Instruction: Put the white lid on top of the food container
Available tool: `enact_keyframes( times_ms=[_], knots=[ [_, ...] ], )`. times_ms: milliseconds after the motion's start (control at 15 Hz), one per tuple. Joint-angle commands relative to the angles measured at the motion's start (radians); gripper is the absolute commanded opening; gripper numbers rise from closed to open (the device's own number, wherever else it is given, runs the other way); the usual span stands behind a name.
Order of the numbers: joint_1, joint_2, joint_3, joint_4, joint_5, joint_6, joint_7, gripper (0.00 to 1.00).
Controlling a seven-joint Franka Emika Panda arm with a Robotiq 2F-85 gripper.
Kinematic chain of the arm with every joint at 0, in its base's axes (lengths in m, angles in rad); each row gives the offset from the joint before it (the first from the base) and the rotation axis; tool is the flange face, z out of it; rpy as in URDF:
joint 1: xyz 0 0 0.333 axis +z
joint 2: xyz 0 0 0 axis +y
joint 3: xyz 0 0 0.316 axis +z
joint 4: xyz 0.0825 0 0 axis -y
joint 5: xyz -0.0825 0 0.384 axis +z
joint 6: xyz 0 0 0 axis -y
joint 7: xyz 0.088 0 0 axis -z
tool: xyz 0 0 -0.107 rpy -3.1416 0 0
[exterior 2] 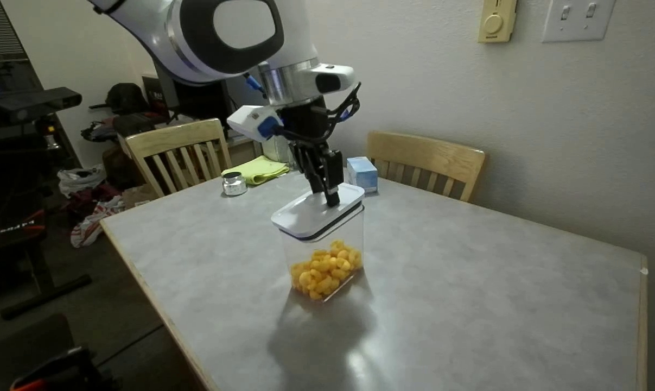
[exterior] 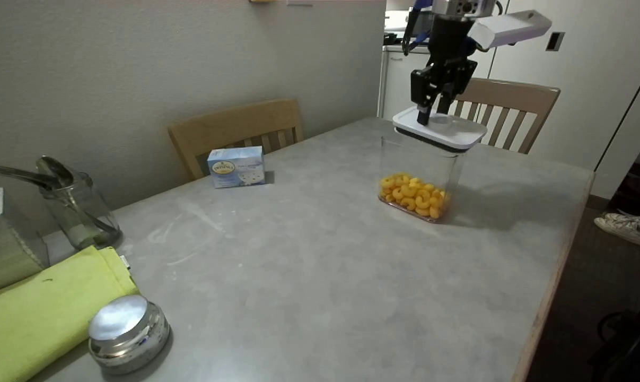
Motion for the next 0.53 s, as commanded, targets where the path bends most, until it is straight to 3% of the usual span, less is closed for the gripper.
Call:
enact_keyframes(
  times_ms=[0,467],
  knots=[
    [-0.023,0.037,0.014,0.001,0.051,0.07,-0.058,0.26],
    [-0.027,0.061,0.02,0.014,0.09,0.118,-0.098,0.26]
  ],
)
